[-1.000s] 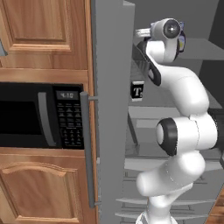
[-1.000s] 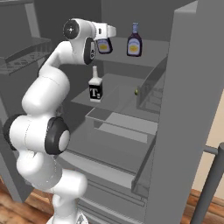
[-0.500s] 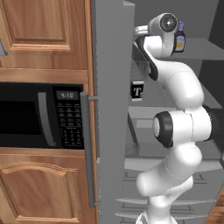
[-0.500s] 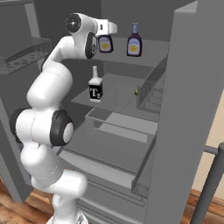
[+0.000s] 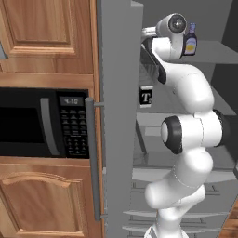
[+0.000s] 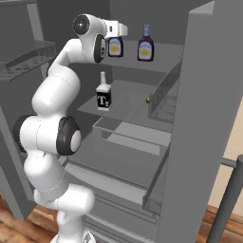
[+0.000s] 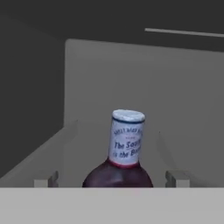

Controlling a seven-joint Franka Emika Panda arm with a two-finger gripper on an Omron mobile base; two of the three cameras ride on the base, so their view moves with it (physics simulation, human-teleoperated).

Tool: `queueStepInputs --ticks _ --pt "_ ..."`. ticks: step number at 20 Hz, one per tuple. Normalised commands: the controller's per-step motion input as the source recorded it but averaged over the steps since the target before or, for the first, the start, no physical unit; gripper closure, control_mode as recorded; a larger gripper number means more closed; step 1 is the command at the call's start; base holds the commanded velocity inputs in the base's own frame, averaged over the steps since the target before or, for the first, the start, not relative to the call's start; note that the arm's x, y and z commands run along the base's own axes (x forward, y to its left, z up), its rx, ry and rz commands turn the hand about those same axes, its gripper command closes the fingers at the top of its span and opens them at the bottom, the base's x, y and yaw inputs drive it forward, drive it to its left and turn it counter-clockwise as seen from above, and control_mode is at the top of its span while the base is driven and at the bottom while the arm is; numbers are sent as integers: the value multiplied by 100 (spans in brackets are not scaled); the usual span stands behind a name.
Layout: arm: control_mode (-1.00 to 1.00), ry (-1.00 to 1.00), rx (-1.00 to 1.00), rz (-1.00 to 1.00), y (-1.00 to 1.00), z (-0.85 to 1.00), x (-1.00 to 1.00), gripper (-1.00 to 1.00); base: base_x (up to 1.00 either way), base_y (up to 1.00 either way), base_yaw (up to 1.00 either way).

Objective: Place the condiment bottle and condiment bottle from the counter to the top shelf of the fridge. If the existing items in the fridge are on the top shelf, move them to other shelves.

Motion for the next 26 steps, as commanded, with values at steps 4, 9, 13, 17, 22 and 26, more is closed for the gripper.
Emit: queueStepInputs --ticks 4,9,13,17,22,26 --pt "-100 1 0 0 0 0 -35 -100 0 0 0" --pt "-100 0 0 0 0 0 -92 -100 0 0 0" --pt "-100 -1 3 0 0 0 -100 -100 0 0 0" --pt "-100 -9 5 0 0 10 -100 -100 0 0 0" --pt "-100 -9 7 0 0 11 -100 -100 0 0 0" --pt "-100 0 6 0 0 -11 -100 -100 0 0 0"
